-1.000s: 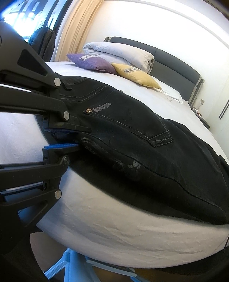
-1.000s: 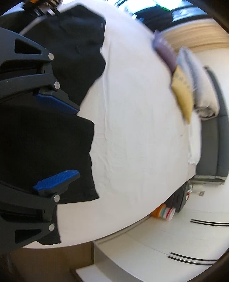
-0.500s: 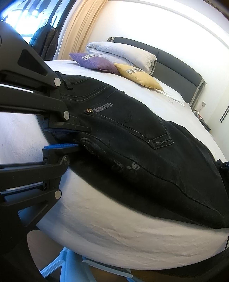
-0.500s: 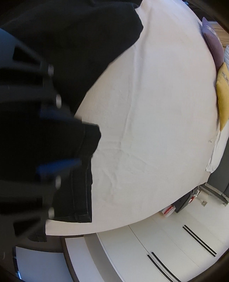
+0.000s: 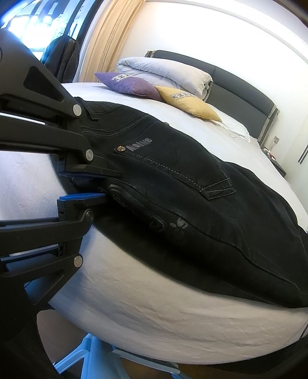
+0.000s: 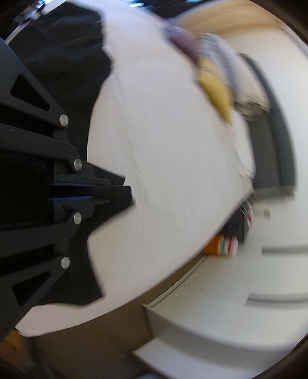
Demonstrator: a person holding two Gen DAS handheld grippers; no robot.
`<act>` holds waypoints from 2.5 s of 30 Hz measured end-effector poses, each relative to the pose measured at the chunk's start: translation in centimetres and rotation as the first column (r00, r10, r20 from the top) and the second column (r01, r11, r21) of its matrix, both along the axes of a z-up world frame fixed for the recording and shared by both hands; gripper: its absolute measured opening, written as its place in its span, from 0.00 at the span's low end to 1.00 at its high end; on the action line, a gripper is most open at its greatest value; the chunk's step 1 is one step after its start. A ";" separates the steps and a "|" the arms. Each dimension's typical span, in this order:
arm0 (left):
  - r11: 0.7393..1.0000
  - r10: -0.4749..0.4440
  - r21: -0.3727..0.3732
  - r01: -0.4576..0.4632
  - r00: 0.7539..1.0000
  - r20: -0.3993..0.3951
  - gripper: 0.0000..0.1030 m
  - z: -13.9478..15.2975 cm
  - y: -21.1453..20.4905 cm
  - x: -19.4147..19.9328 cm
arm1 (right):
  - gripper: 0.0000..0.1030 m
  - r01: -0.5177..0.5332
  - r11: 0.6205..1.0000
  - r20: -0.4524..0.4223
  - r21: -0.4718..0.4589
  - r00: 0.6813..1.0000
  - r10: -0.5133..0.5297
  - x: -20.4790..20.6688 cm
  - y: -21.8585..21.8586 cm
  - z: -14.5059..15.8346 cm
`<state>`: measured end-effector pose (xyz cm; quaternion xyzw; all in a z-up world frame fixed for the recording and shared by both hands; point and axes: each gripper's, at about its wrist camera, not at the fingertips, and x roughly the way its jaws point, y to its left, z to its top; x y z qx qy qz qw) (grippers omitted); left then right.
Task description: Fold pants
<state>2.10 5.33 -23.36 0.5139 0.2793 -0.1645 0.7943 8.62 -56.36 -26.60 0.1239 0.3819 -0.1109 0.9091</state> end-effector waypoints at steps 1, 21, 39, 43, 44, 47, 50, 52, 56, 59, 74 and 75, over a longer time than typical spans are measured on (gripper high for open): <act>1.000 0.002 0.002 -0.002 1.000 -0.001 0.09 0.0 -0.1 0.0 | 0.07 0.055 0.998 0.027 0.032 0.998 -0.056 -2.0 -1.6 0.1; 0.993 0.100 0.070 -0.099 0.995 -0.016 0.09 -0.4 -1.8 0.9 | 0.07 0.294 0.897 0.108 0.329 0.932 -0.345 -17.6 -9.0 -4.0; 0.986 0.167 0.004 -0.167 0.985 -0.034 0.11 1.0 -1.9 1.6 | 0.42 0.491 0.776 -0.028 0.395 0.851 -0.524 -19.1 -14.1 -7.6; 0.982 0.179 -0.055 -0.180 0.983 -0.029 0.24 2.4 -1.4 1.2 | 0.43 0.475 0.777 0.031 0.414 0.845 -0.533 -19.7 -15.4 -4.8; 0.981 0.183 -0.070 -0.184 0.983 -0.017 0.30 2.9 -1.3 0.8 | 0.43 0.425 0.806 0.066 0.413 0.868 -0.492 -19.0 -14.9 -3.8; 0.975 0.190 -0.124 -0.186 0.981 0.023 0.71 4.7 -0.9 -0.3 | 0.43 0.161 0.882 0.160 0.443 0.954 -0.255 -14.5 -11.3 -1.0; 0.972 0.186 -0.158 -0.176 0.981 0.053 0.71 6.9 -1.2 -1.3 | 0.43 -0.120 0.862 0.208 0.493 0.978 0.017 -9.0 -5.7 -0.5; 0.967 0.175 -0.200 -0.159 0.983 0.062 0.72 8.6 -2.0 -1.4 | 0.43 -0.234 0.812 0.191 0.535 0.969 0.154 -5.8 -2.1 -1.6; 0.940 0.158 -0.307 -0.151 0.987 -0.001 0.84 10.5 -3.9 1.0 | 0.43 -0.192 0.796 0.058 0.574 0.979 0.194 -2.4 0.3 -6.5; 0.922 0.165 -0.346 -0.175 0.985 -0.057 0.84 9.5 -4.9 4.5 | 0.05 -0.084 0.816 -0.017 0.572 0.993 0.114 -3.3 -2.3 -10.0; 0.783 0.273 -0.502 -0.368 0.928 -0.254 0.85 9.2 0.8 8.9 | 0.56 -0.382 0.867 0.026 0.319 0.919 0.395 1.7 4.9 -0.1; 0.782 0.249 -0.519 -0.345 0.937 -0.246 0.85 10.1 0.4 9.0 | 0.56 -0.449 0.836 0.039 0.316 0.886 0.462 2.9 7.3 0.5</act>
